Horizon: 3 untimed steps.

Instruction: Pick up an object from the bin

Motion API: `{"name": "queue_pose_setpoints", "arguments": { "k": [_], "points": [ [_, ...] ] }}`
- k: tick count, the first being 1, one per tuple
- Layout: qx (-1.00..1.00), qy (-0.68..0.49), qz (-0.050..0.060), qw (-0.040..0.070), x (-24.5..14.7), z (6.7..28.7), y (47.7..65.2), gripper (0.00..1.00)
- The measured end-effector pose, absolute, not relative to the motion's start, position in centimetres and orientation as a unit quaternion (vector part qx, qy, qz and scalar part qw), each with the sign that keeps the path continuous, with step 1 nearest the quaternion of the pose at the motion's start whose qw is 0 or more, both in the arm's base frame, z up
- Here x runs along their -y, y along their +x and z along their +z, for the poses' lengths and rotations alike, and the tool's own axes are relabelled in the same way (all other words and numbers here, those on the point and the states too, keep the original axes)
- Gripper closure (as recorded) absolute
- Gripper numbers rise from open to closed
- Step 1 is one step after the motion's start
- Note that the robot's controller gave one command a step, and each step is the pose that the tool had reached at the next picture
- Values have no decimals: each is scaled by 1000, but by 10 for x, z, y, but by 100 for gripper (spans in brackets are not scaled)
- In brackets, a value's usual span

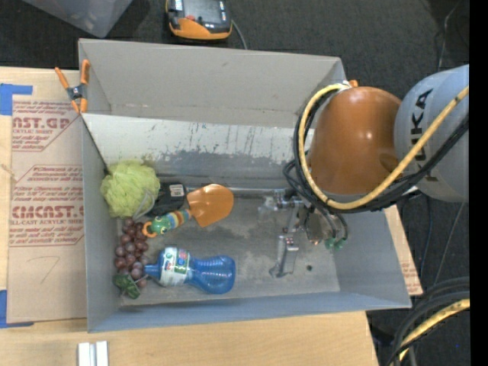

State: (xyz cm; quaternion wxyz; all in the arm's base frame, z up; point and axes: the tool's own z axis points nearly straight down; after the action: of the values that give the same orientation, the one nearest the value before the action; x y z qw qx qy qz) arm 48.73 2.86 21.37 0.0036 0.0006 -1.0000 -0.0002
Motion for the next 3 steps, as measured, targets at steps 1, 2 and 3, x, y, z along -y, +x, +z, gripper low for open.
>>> {"name": "queue_pose_setpoints", "arguments": {
  "k": [1, 2, 3],
  "points": [
    [1000, 0, 0, 0, -28, 218, 489, 0],
    [999, 39, -1, -1, -117, 86, 490, 0],
    [999, 51, -1, -10, -150, 155, 500, 0]
  ]
}}
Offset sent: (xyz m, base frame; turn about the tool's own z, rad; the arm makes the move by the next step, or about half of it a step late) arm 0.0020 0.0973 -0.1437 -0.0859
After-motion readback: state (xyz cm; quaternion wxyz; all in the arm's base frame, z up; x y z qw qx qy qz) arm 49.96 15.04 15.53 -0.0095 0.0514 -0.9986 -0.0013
